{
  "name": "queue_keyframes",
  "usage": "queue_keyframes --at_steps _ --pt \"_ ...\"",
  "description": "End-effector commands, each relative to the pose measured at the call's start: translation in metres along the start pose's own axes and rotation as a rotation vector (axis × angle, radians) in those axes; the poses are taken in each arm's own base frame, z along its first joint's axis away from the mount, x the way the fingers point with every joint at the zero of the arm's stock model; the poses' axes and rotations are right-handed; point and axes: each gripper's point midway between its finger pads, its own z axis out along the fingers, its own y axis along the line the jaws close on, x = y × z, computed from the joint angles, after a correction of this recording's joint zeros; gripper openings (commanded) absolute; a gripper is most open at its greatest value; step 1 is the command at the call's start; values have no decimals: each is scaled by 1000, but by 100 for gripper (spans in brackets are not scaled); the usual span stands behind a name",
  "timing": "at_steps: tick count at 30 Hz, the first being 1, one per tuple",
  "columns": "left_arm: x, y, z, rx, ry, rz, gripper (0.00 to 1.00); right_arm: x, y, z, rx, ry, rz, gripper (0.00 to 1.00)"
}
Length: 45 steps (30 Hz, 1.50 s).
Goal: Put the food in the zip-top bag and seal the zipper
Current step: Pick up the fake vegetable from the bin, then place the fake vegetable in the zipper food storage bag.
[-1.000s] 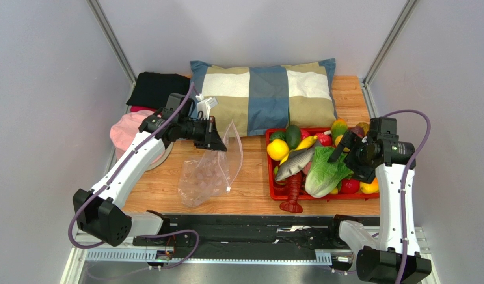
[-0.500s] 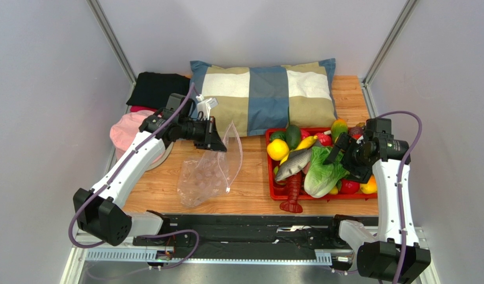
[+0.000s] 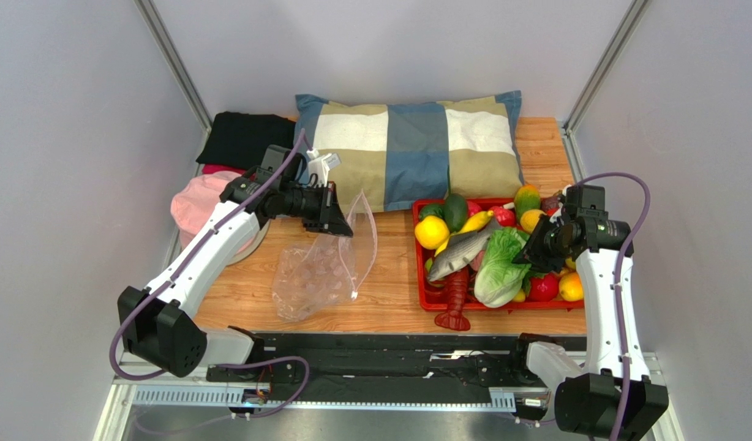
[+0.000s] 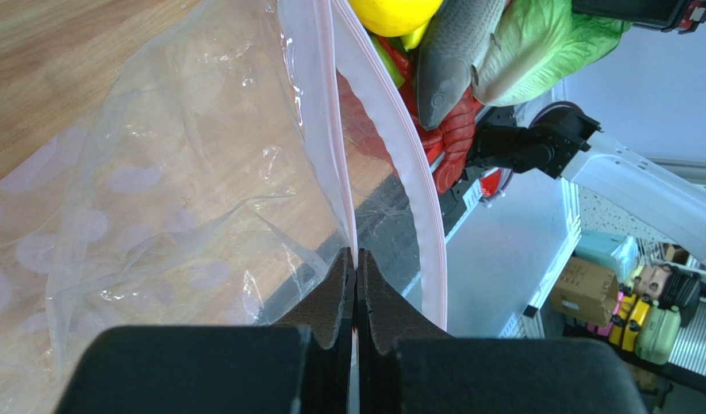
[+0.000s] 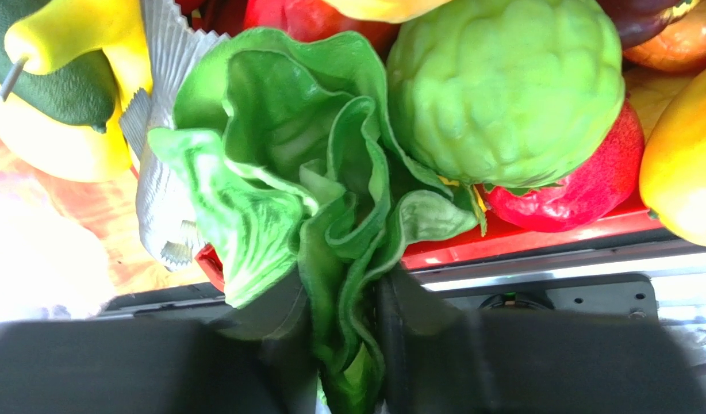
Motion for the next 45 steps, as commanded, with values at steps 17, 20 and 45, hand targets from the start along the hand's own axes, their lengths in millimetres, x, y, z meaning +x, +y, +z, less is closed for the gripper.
queue_keyframes --at_steps 17,20,45 --pt "7 -27 -10 106 36 9 0 -12 65 -95 -334 -270 -180 0" --pt "3 -43 -15 173 36 -9 0 -32 90 -118 -448 -369 -208 0" --pt "-70 -41 35 219 13 -203 0 -50 301 -206 -1120 -584 -486 0"
